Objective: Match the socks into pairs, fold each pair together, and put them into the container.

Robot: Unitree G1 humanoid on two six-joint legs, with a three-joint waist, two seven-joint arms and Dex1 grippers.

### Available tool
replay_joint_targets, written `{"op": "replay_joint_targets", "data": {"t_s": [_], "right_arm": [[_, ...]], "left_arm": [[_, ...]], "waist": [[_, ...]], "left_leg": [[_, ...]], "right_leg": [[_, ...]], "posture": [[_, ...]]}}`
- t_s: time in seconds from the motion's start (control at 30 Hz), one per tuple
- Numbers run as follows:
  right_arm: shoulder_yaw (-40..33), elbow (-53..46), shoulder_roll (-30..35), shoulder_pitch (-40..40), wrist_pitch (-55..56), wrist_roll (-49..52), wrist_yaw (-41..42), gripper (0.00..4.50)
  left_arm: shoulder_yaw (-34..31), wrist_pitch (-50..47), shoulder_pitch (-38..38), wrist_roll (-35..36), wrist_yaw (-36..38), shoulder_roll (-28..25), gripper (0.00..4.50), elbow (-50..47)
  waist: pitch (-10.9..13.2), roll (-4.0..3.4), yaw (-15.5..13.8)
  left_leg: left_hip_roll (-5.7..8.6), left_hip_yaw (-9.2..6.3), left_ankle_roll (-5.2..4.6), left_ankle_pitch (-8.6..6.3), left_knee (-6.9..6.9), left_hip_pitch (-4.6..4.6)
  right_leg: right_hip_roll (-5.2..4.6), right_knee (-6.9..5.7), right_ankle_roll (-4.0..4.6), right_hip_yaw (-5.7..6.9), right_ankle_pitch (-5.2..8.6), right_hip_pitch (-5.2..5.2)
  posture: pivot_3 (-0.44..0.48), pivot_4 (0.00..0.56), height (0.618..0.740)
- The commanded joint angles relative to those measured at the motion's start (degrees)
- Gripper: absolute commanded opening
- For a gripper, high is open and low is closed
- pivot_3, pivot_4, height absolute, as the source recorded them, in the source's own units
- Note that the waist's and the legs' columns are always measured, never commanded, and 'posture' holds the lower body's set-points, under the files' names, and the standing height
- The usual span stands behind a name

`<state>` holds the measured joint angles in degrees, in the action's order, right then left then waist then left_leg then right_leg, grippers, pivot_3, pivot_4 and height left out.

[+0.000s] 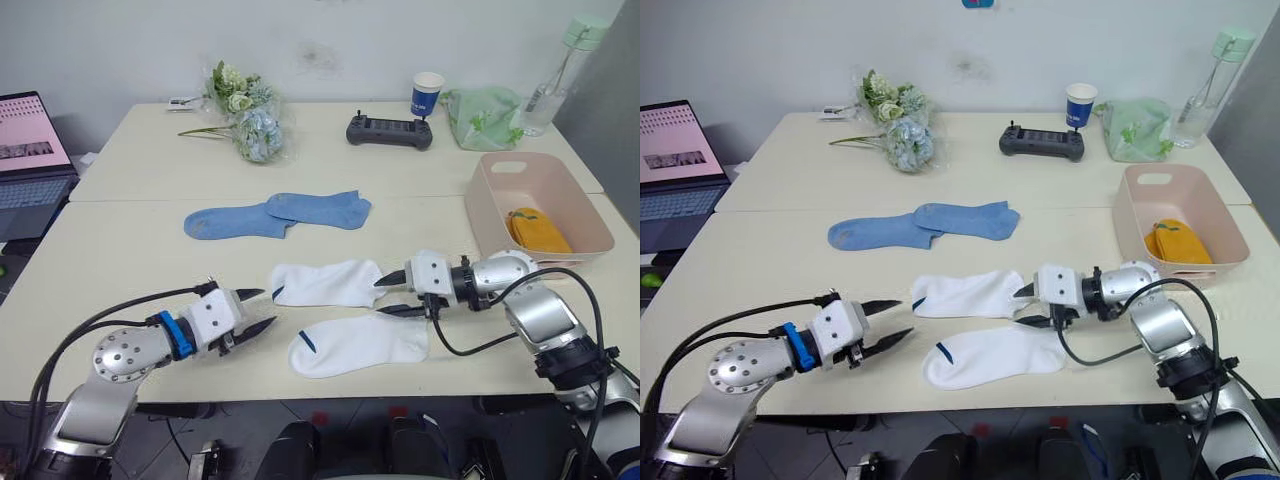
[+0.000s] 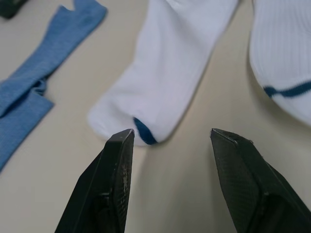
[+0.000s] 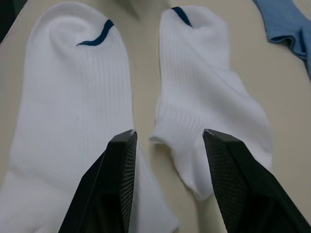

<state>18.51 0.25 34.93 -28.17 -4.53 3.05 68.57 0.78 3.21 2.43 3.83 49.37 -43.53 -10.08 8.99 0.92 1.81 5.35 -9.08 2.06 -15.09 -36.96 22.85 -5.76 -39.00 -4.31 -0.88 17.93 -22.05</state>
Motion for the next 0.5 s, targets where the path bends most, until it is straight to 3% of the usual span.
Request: {"op": "replay_joint_targets", "data": {"t_s": [0.03,0.33,0.4,0.5], "right_arm": [[2.0,0.6,-0.2,-1.1,5.1,-4.0,-1.6,2.32],[4.6,8.7,-3.5,-5.7,14.4,-9.9,-5.6,2.32],[4.4,9.7,-4.3,-6.5,15.8,-9.8,-6.1,2.32],[3.5,9.6,-4.6,-6.7,15.7,-8.3,-5.1,1.74]], "left_arm": [[3.4,4.7,-3.8,-5.5,-0.7,-0.2,2.58,5.4],[7.9,10.1,-11.0,-11.5,-4.4,3.0,2.58,14.3],[8.3,10.5,-12.0,-11.7,-4.4,3.1,2.18,15.3],[8.6,10.7,-13.1,-11.4,-4.3,3.3,1.37,16.3]], "waist": [[0.0,0.01,0.0],[0.0,-0.01,-0.1],[0.0,-0.01,-0.1],[0.0,-0.02,-0.1]], "left_leg": [[0.01,-0.02,0.0,0.0,0.0,0.0],[0.05,-0.04,0.0,0.01,-0.03,-0.06],[0.04,-0.05,0.0,0.01,-0.04,-0.07],[0.04,-0.06,0.0,0.01,-0.04,-0.07]], "right_leg": [[0.0,0.0,0.0,0.02,0.0,0.0],[0.0,-0.03,-0.01,0.05,0.0,0.05],[0.01,-0.04,-0.01,0.05,0.0,0.06],[0.02,-0.06,-0.01,0.05,0.0,0.06]], "posture": [[0.0,0.15,0.74],[0.0,0.15,0.74],[0.0,0.15,0.74],[0.0,0.15,0.74]]}}
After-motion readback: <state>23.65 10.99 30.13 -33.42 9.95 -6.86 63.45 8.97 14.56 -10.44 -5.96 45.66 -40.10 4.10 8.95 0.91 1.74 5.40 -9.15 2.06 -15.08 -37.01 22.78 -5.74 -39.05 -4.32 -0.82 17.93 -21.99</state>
